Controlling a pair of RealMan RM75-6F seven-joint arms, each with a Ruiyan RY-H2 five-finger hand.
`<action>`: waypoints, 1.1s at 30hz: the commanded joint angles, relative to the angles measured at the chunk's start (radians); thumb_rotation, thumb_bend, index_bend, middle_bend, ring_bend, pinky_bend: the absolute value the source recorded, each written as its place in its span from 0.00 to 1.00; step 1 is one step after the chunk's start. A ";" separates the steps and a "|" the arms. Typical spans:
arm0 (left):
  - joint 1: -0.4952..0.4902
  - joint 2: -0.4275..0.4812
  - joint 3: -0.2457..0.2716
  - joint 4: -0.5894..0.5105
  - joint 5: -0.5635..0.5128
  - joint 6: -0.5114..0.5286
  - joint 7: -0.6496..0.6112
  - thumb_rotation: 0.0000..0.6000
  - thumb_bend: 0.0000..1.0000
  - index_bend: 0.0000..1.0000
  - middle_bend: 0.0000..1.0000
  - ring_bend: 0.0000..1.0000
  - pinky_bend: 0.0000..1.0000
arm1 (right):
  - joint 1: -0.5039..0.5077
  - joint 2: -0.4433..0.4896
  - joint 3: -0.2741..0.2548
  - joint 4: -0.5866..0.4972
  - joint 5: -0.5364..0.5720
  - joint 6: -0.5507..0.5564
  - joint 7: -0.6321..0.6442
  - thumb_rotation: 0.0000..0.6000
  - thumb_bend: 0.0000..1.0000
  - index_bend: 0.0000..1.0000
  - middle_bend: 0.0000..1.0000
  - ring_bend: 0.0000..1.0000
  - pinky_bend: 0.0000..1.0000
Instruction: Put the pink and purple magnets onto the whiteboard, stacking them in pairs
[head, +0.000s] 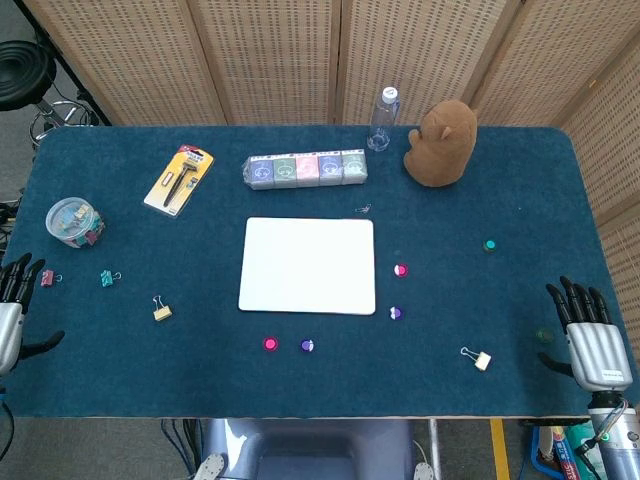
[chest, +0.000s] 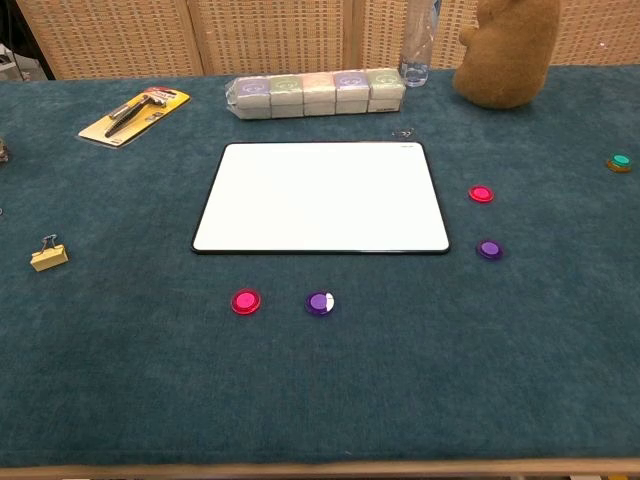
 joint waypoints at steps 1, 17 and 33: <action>0.002 0.001 0.000 0.001 -0.002 0.001 -0.005 1.00 0.12 0.00 0.00 0.00 0.00 | -0.002 -0.001 0.003 -0.003 -0.006 -0.005 -0.006 1.00 0.00 0.00 0.00 0.00 0.00; 0.011 -0.010 0.000 -0.002 -0.007 0.015 0.025 1.00 0.12 0.00 0.00 0.00 0.00 | 0.263 0.007 0.174 -0.131 0.095 -0.375 -0.001 1.00 0.00 0.20 0.00 0.00 0.00; 0.004 -0.019 -0.020 0.027 -0.074 -0.025 0.024 1.00 0.12 0.00 0.00 0.00 0.00 | 0.550 -0.236 0.260 0.109 0.447 -0.710 -0.226 1.00 0.12 0.35 0.00 0.00 0.00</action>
